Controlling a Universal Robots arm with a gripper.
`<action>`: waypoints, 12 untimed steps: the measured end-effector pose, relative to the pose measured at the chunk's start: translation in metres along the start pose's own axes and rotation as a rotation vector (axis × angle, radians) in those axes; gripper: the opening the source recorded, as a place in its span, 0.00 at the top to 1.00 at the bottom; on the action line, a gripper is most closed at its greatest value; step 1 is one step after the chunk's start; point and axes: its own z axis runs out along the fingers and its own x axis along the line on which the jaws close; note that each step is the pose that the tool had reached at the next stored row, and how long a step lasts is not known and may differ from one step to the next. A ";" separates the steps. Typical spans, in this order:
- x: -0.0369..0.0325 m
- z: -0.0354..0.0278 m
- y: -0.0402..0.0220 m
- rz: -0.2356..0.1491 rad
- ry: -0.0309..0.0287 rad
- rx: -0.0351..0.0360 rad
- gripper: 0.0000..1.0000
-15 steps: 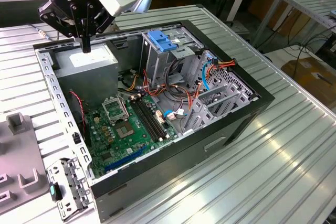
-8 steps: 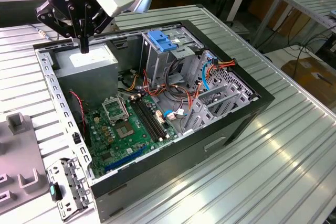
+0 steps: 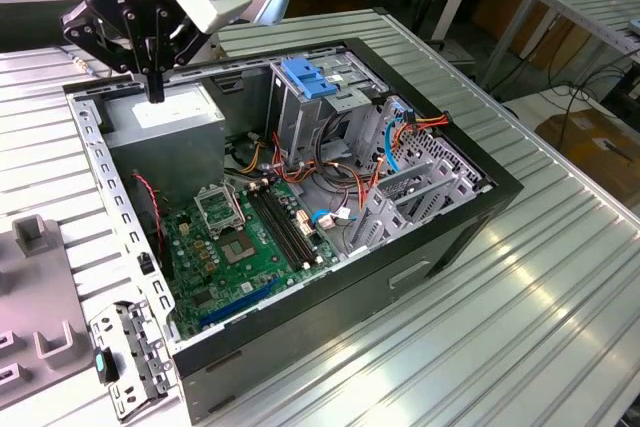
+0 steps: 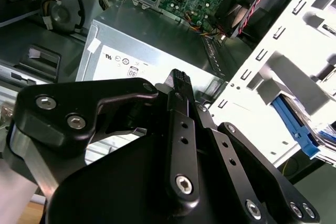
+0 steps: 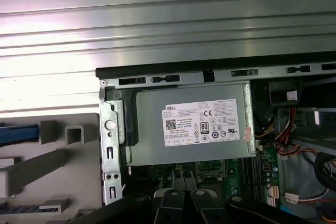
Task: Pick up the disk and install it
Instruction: 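Reach for the disk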
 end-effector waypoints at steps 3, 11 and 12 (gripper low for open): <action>0.0015 0.0000 -0.0001 0.000 0.0010 0.0001 0.89; 0.0064 0.0002 -0.0005 0.000 0.0036 0.0003 0.89; 0.0070 0.0002 -0.0005 0.000 0.0039 0.0003 0.89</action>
